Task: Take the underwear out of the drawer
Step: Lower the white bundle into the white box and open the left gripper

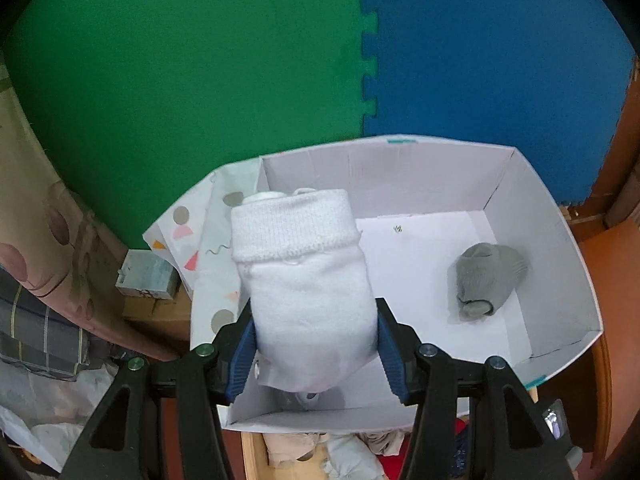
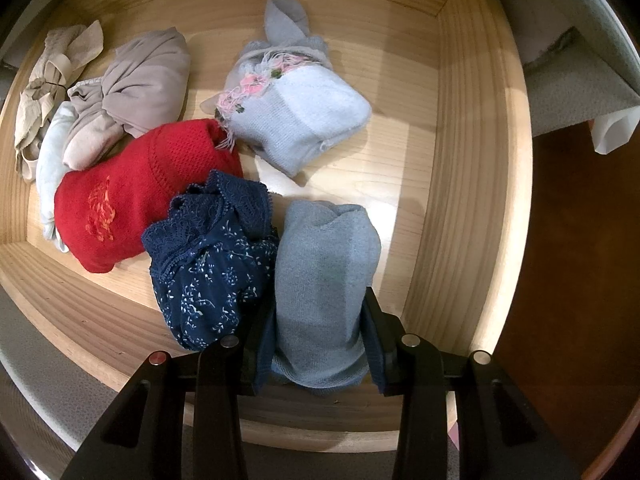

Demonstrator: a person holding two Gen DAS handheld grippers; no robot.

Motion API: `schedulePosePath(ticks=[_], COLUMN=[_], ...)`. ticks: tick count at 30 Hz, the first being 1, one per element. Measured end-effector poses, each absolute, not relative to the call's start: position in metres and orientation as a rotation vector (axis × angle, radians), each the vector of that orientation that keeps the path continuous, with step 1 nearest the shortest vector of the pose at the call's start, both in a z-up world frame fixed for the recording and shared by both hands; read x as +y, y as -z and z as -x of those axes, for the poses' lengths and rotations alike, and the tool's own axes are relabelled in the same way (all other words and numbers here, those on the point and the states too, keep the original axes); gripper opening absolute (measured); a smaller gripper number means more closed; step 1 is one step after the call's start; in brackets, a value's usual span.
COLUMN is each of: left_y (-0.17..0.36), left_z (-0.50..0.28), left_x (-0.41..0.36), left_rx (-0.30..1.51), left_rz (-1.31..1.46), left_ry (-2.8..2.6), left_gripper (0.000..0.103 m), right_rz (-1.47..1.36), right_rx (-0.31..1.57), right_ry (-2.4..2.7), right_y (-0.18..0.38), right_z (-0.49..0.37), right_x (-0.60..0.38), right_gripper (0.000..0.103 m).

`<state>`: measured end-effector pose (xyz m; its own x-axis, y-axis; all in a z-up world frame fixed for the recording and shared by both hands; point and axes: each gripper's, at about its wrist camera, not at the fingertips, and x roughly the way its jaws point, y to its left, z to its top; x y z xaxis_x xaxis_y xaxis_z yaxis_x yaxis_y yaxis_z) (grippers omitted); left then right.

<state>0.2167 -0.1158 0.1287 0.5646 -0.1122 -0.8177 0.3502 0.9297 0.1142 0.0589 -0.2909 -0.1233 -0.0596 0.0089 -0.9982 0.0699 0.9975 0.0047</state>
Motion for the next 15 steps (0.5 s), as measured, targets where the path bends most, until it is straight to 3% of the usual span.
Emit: schedulePosePath(ticks=[15], left_y=[-0.094], left_z=[-0.233], left_x=[-0.112], left_rx=[1.052], left_rz=[-0.263], left_ry=[0.243], left_gripper=[0.06], right_rz=[-0.055], right_rx=[1.631], right_ry=[0.051], right_y=[0.124], right_z=[-0.059], right_x=[-0.29], right_gripper=[0.036])
